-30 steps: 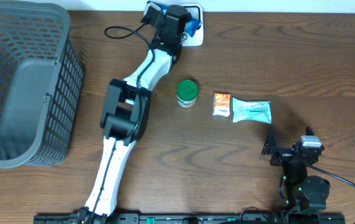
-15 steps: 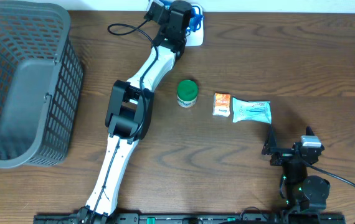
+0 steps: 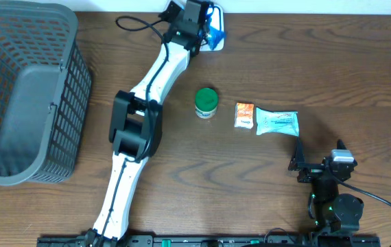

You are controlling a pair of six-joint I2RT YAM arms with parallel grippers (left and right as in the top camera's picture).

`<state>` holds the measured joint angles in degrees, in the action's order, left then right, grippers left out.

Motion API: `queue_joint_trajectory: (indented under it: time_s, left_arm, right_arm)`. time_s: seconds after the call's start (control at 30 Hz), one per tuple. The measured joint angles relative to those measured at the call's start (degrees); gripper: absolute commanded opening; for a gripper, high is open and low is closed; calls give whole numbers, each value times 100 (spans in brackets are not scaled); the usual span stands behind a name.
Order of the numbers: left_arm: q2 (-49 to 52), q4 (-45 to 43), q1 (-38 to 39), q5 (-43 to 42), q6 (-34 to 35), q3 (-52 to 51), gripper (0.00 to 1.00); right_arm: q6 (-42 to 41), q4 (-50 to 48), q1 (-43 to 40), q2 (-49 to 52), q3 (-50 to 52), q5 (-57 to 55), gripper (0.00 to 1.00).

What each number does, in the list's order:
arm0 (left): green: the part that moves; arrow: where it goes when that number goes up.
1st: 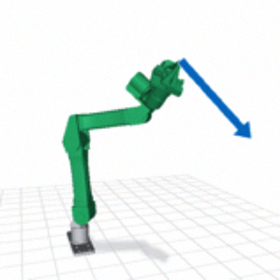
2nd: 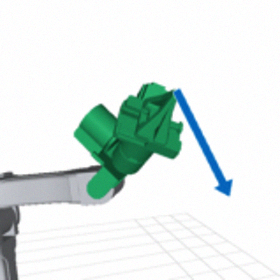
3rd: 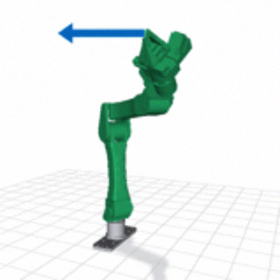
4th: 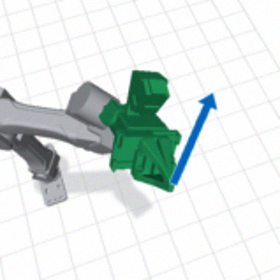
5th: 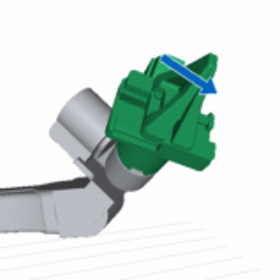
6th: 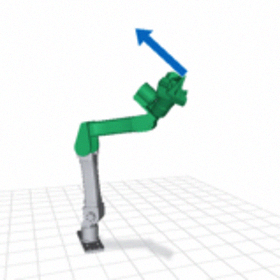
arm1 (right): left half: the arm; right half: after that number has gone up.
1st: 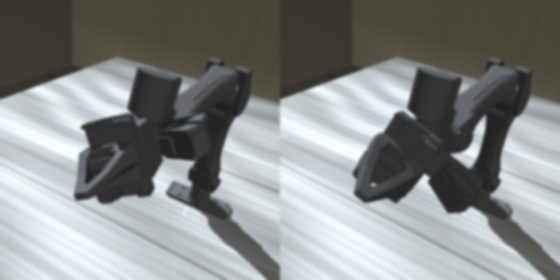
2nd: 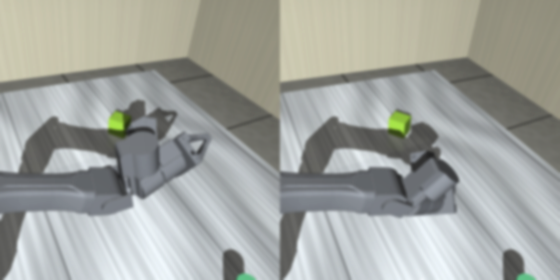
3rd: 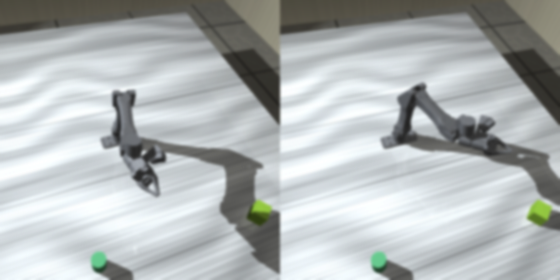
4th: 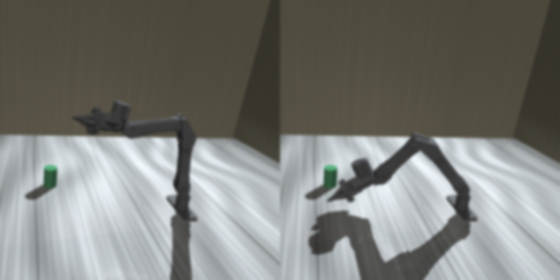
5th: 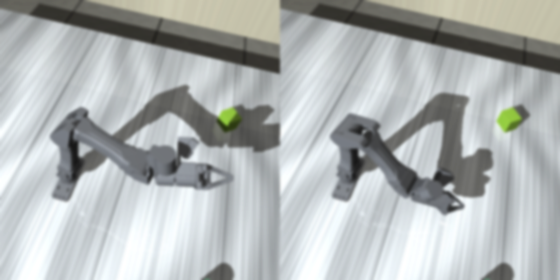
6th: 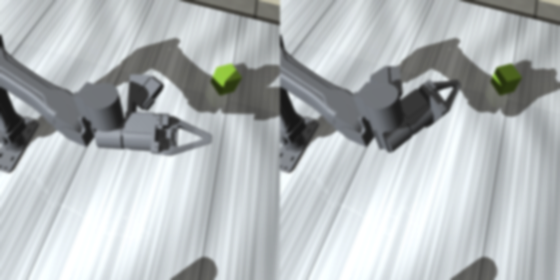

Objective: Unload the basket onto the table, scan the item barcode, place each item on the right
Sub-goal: 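Hold the blue Oreo packet in front of the white scanner with left gripper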

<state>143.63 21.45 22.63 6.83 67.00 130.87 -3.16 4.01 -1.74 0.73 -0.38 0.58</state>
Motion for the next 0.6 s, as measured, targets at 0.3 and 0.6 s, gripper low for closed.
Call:
queue_joint_trajectory:
  time_s: [0.3, 0.6]
  left_arm:
    - [-1102, 1419, 693, -151, -481, 52, 7]
    - [-850, 1871, 1759, -212, -903, 39, 7]
  right_arm:
    - [-2, 2, 0, 0, 0, 0, 99]
    - [0, 2, 0, 0, 0, 0, 99]
